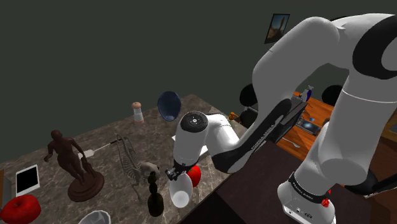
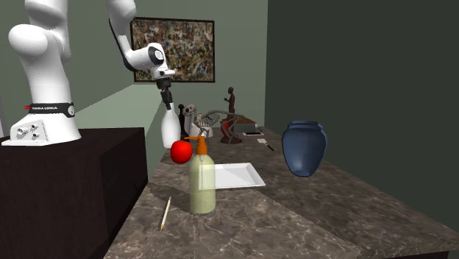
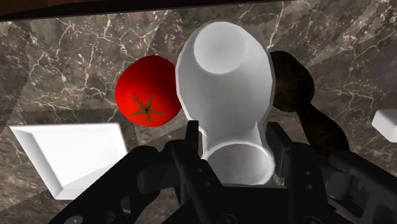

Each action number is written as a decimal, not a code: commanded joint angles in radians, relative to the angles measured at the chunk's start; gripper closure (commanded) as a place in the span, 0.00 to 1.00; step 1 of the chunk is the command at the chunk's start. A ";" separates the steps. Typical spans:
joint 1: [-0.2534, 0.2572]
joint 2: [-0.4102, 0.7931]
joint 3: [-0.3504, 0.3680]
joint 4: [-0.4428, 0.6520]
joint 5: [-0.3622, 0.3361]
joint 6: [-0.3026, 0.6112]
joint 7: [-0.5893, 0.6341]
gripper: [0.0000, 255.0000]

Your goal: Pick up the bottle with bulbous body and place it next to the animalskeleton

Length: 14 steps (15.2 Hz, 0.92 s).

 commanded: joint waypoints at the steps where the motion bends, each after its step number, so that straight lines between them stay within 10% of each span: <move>1: 0.012 0.031 -0.018 0.005 -0.048 0.016 0.039 1.00; 14: 0.075 0.150 -0.107 0.033 -0.227 0.074 0.183 1.00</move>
